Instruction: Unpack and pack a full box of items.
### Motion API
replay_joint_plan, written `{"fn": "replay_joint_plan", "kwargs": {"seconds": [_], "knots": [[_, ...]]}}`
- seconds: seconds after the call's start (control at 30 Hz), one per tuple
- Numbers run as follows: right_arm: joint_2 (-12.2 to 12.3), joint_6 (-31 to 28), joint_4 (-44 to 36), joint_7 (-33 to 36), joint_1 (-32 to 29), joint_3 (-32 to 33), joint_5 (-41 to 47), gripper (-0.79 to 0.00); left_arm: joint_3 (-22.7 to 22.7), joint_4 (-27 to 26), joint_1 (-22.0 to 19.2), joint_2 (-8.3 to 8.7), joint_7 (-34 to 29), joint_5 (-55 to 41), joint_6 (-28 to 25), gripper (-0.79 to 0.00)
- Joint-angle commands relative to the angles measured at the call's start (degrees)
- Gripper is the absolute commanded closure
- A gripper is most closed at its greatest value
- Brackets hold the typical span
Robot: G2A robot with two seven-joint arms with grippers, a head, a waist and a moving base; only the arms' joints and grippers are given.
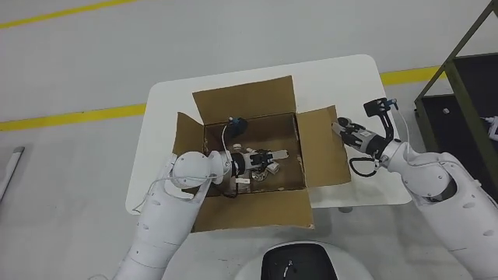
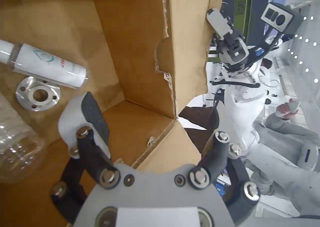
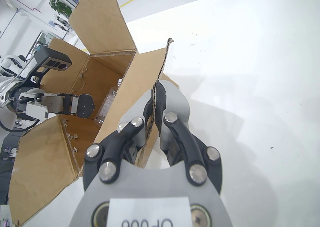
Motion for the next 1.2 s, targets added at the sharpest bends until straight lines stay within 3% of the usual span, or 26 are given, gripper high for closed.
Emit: {"fn": "replay_joint_plan", "kwargs": {"seconds": [0.0, 0.33, 0.53, 0.63, 0.7, 0.9, 1.17], "knots": [[0.0, -0.1, 0.2, -0.1, 0.1, 0.0, 0.1, 0.000, 0.0, 0.0, 0.0, 0.00, 0.0, 0.2, 0.0, -0.785], [-0.1, -1.0, 1.0, -0.5, 0.8, -0.7, 0.2, 0.000, 0.0, -0.6, 0.6, 0.06, 2.2, 1.5, 0.6, -0.785], [-0.1, -1.2, 1.3, -0.7, 0.9, -0.7, 0.4, 0.000, 2.1, -4.7, -1.0, 0.93, 1.6, 18.1, 6.9, -0.785], [-0.1, -1.5, 1.3, -0.7, 0.9, -0.7, 0.4, 0.000, 3.5, -6.3, -1.7, 1.30, -0.8, 25.7, 10.1, -0.785], [-0.1, -1.7, 1.3, -0.7, 1.0, -0.7, 0.5, 0.000, 6.2, -6.5, -2.4, 1.61, -3.8, 35.5, 12.4, -0.785], [-0.1, -1.9, 1.4, -0.7, 1.2, -0.8, 0.6, 0.000, 9.1, -3.6, -3.5, 1.03, -6.9, 41.1, 18.4, -0.785], [-0.2, -1.8, 1.1, -0.8, 0.9, -0.9, 0.5, 0.000, 9.6, -2.9, -3.7, 0.93, -6.8, 42.1, 18.5, -0.785]]}}
